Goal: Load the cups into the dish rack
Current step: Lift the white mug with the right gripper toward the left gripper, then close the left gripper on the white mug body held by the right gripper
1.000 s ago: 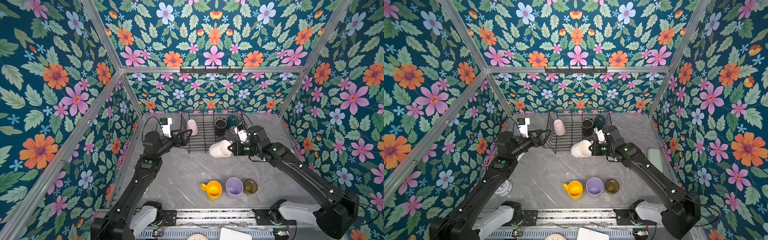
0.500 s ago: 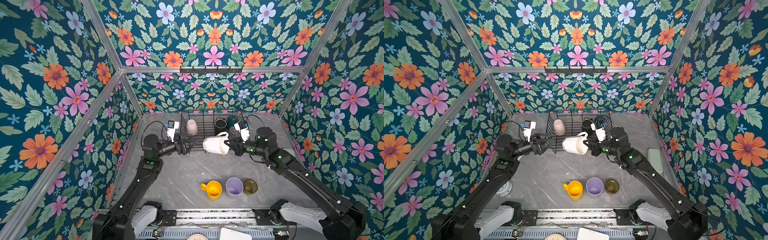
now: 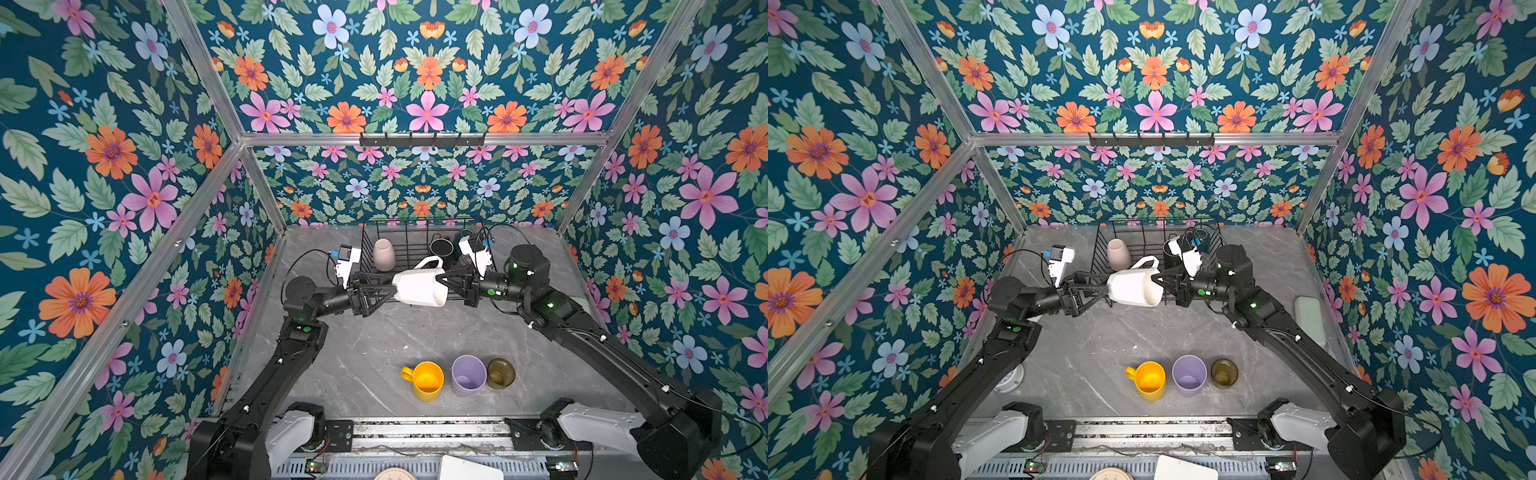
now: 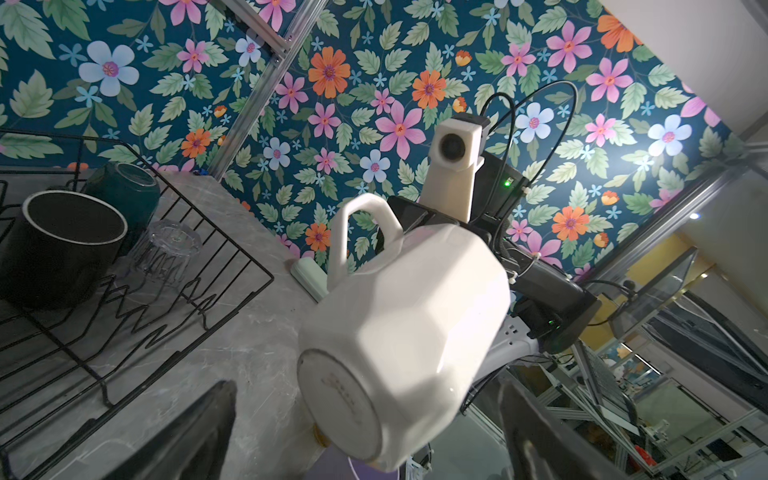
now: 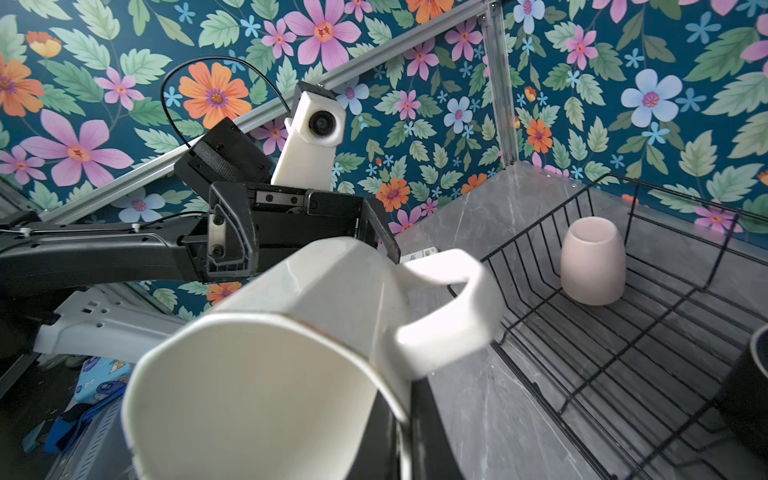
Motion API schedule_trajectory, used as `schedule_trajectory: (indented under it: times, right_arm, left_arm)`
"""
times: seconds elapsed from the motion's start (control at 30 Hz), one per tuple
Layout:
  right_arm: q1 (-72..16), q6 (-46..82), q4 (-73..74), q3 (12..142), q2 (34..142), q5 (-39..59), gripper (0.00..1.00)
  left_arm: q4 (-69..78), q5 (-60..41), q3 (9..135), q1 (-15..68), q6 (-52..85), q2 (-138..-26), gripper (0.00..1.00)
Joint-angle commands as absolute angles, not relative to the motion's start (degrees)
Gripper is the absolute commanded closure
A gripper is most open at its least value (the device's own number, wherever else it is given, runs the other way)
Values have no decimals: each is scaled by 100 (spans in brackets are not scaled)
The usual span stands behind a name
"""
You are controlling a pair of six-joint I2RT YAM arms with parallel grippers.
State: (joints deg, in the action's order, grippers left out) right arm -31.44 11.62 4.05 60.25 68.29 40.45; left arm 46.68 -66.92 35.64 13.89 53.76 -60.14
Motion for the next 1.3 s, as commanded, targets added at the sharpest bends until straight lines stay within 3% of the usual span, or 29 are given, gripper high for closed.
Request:
schedule_trajectory:
  times: [0.0,0.3,1.27]
  right_arm:
    - [-3193,1192,1167,6132,6888,4337,100]
    - [-3360,1041,1252,6428,7262,4342,100]
    - [-3744,973,1463,7065,8234,4534,100]
  left_arm:
    - [6107,-6946,3499,1397,6269,-6097,0]
    - [7187,-7168,3437,1537,7034,-6250,0]
    - [7206,-7321,3366,1685,7143,-6036,2]
